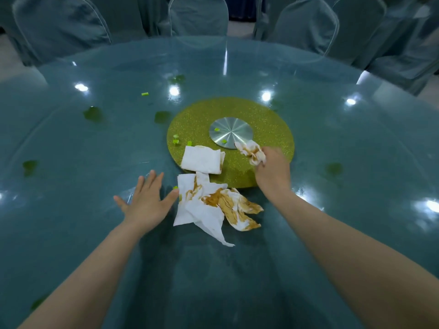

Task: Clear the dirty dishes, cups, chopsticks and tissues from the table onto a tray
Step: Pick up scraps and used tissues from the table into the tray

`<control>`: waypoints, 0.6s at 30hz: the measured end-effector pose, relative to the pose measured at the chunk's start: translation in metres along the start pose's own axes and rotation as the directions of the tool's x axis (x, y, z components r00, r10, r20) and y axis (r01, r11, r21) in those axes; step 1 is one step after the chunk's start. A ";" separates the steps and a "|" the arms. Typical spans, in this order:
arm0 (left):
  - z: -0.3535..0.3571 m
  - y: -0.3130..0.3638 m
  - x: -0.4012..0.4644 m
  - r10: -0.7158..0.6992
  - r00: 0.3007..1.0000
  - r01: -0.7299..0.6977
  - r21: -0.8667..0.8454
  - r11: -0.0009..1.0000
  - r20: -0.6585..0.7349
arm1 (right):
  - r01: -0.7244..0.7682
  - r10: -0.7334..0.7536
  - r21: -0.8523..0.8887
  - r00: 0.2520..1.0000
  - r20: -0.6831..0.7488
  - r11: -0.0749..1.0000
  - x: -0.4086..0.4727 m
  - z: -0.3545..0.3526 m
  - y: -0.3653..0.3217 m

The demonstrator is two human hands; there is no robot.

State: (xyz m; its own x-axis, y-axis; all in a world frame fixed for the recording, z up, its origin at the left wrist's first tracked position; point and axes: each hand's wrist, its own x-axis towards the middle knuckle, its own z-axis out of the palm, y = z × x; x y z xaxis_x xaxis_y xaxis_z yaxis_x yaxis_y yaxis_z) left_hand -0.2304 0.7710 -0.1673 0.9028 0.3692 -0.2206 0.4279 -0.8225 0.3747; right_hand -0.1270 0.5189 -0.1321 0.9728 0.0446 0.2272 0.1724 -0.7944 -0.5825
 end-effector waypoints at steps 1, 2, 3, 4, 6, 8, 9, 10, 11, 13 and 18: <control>-0.002 0.000 0.000 -0.005 1.000 0.005 -0.003 1.000 0.015 | 0.028 -0.028 0.046 1.000 -0.011 0.999 0.003 0.003 -0.011; -0.004 0.000 0.001 -0.017 0.999 0.018 -0.013 1.000 0.032 | 0.059 -0.059 0.073 0.998 -0.006 0.996 0.006 0.008 -0.022; -0.007 0.001 0.003 -0.031 0.998 0.033 -0.026 0.999 0.052 | 0.088 -0.090 0.081 0.996 0.020 0.993 0.010 0.014 -0.033; -0.009 0.001 0.005 -0.039 0.997 0.041 -0.034 0.999 0.070 | 0.108 -0.114 0.084 0.991 0.071 0.991 0.013 0.021 -0.042; -0.011 0.002 0.006 -0.035 0.995 0.038 -0.026 0.999 0.091 | 0.108 -0.121 0.071 0.966 0.226 0.992 0.018 0.037 -0.058; -0.010 0.002 0.006 -0.032 0.996 0.034 -0.021 0.999 0.089 | 0.130 -0.083 -0.086 0.905 0.417 0.988 0.021 0.053 -0.065; -0.009 0.000 0.005 -0.034 0.996 0.036 -0.021 0.999 0.085 | 0.156 -0.050 -0.179 0.871 0.488 0.971 0.020 0.061 -0.064; -0.007 0.000 0.005 -0.035 0.996 0.037 -0.025 0.999 0.077 | 0.185 -0.032 -0.248 0.856 0.516 0.951 0.018 0.068 -0.062; -0.005 -0.001 0.006 -0.034 0.997 0.036 -0.025 0.999 0.065 | 0.204 -0.036 -0.285 0.864 0.502 0.937 0.016 0.072 -0.059; -0.002 -0.002 0.005 -0.031 0.999 0.032 -0.012 0.999 0.043 | 0.220 -0.096 -0.285 0.914 0.393 0.933 0.011 0.078 -0.055; -0.001 0.001 0.005 -0.029 0.999 0.030 -0.020 0.999 0.043 | 0.295 -0.195 -0.205 0.895 0.400 0.933 0.025 0.069 -0.059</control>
State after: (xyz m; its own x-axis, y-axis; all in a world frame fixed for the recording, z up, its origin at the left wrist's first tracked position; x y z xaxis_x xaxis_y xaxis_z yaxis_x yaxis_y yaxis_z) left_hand -0.2258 0.7723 -0.1673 0.8874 0.3739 -0.2695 0.4552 -0.8026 0.3855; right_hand -0.1027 0.6091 -0.1460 0.8992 0.4376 0.0046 0.4164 -0.8523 -0.3167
